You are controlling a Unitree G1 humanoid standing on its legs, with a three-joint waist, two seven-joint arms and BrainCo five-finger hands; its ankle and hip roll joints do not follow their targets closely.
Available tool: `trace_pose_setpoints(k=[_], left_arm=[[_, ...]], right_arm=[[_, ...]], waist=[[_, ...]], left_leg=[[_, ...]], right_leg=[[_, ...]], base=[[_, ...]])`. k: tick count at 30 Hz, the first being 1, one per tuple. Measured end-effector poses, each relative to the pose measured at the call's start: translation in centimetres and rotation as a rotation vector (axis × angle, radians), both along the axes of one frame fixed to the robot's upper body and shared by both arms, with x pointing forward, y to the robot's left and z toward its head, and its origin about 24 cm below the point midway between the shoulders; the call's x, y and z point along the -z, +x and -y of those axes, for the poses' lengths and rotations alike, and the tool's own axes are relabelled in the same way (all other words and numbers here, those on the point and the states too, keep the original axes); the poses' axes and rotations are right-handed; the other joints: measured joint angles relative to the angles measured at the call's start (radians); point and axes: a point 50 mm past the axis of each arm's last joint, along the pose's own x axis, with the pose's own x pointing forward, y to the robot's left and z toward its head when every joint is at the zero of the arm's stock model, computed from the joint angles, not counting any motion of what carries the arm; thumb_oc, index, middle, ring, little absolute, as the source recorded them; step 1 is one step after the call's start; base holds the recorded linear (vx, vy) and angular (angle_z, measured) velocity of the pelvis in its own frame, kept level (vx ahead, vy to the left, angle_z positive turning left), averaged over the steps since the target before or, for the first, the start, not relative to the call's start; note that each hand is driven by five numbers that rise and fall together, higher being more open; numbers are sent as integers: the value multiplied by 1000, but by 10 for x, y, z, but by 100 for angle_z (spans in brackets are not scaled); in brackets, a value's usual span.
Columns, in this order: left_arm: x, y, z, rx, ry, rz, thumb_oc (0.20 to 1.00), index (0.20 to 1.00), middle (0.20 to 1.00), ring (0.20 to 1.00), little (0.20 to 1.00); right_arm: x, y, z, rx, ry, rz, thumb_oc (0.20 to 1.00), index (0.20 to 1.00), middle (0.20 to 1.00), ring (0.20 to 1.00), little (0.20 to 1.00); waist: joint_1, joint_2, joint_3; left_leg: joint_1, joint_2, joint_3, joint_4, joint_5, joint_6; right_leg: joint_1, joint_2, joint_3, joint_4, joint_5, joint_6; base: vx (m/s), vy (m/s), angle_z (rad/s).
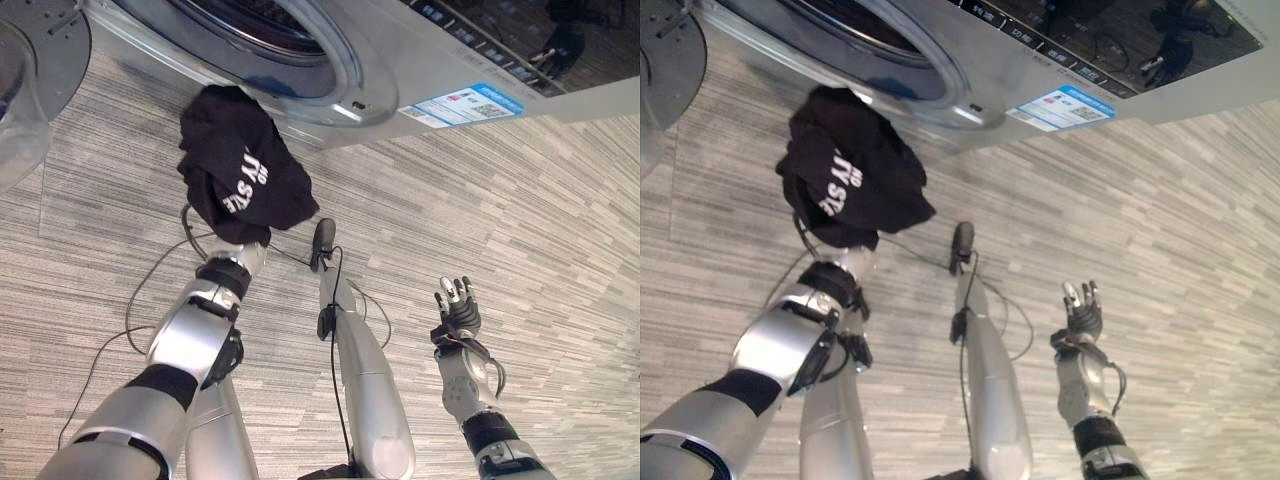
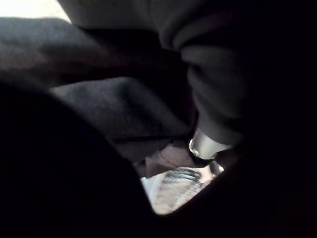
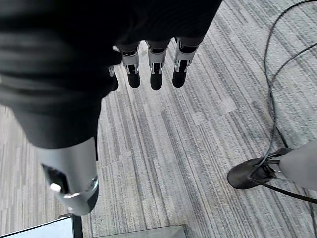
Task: Grab the laundry basket,head to the washer,open it,put in the laundry and shut it.
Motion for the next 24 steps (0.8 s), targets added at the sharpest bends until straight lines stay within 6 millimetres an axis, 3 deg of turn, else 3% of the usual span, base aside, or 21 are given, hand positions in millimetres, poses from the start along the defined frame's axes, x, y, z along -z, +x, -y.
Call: trace_pose_setpoints(k=[3,5,11,17,24], left_arm=[[-18,2,-3,-2,-62,32,200,200,200,200,200],[-41,1,-12,-18,-87,86,200,200,200,200,200],[-68,0,-36,-84,-66,140,200,200,200,200,200],[-85,-2,-47,-110,-37,166,200,200,200,200,200],[-84,1,-41,-101,18,130,200,200,200,200,200]], right_arm=[[-3,1,1,-2,-4,11,1000,1000,1000,1000,1000],[-4,1,4,1,-11,15,1000,1000,1000,1000,1000],[-7,0,14,24,-6,25,1000,1000,1000,1000,1000],[-20,2,21,41,-18,87,1000,1000,1000,1000,1000],[-23,1,20,18,4,125,1000,1000,1000,1000,1000]], waist=[[-9,-1,-3],[-16,4,-21],[-28,4,-25],[-32,5,-28],[-35,5,-28]], left_leg=[[-7,1,1,1,-1,-2],[-38,4,3,8,-3,-3],[-79,21,2,20,-7,-10],[-133,42,1,36,-11,-17],[-140,58,-1,40,-14,-24]], right_leg=[[-8,3,16,0,0,0],[-38,5,27,0,1,2],[-77,21,35,0,3,1],[-128,39,51,0,5,-2],[-141,57,61,14,-4,-6]], base=[[50,-43,-2],[51,-47,-4],[38,-45,-4],[37,-72,-6],[39,-91,-4]])
